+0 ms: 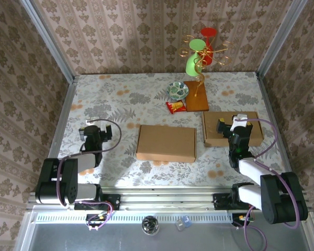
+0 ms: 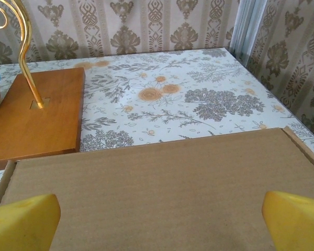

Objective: Fold the paper box

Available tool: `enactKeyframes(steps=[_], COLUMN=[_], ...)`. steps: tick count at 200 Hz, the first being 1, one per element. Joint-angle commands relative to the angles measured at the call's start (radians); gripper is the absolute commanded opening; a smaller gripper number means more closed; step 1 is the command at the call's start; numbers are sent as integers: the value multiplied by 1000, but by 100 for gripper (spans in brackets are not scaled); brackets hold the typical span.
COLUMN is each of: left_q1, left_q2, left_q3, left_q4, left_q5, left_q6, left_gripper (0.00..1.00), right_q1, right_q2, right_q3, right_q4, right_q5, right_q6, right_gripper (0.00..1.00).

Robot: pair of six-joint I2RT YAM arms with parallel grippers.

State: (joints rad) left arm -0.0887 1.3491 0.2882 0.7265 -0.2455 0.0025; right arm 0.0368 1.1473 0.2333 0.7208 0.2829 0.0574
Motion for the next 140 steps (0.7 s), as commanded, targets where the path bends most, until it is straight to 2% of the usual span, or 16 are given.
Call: enactKeyframes(steps=[1,23,36,51,69,98,112,126,140], left_q1=[20,23,31,39,78,75,72,70,69], left_q2=[86,259,196,231,210,209,209,209,209], left_q3=[18,-41,-28,-31,-1,38,43,41,52], left_q4=[232,549,412,482,390,318,305,307,292], left_q5=[51,32,35,14,61,80,81,81,85], left_q6=[50,67,24,32,-8,5,10,10,14], left_gripper=[100,100,100,100,100,100,100,100,100], right_q1=[-8,-9,14,15,15,23,25,24,24], right_q2=[25,125,172,210,265,405,364,385,375], right_q3=[-9,15,24,17,22,19,47,53,76], right_q4=[87,191,220,278,314,467,345,371,308], right_q5=[-30,-91,-79,-70,-80,-67,-62,-58,-54], right_q6=[-18,20,-9,-15,-19,-31,-20,-22,-17], right_gripper=[100,100,100,100,100,100,100,100,100])
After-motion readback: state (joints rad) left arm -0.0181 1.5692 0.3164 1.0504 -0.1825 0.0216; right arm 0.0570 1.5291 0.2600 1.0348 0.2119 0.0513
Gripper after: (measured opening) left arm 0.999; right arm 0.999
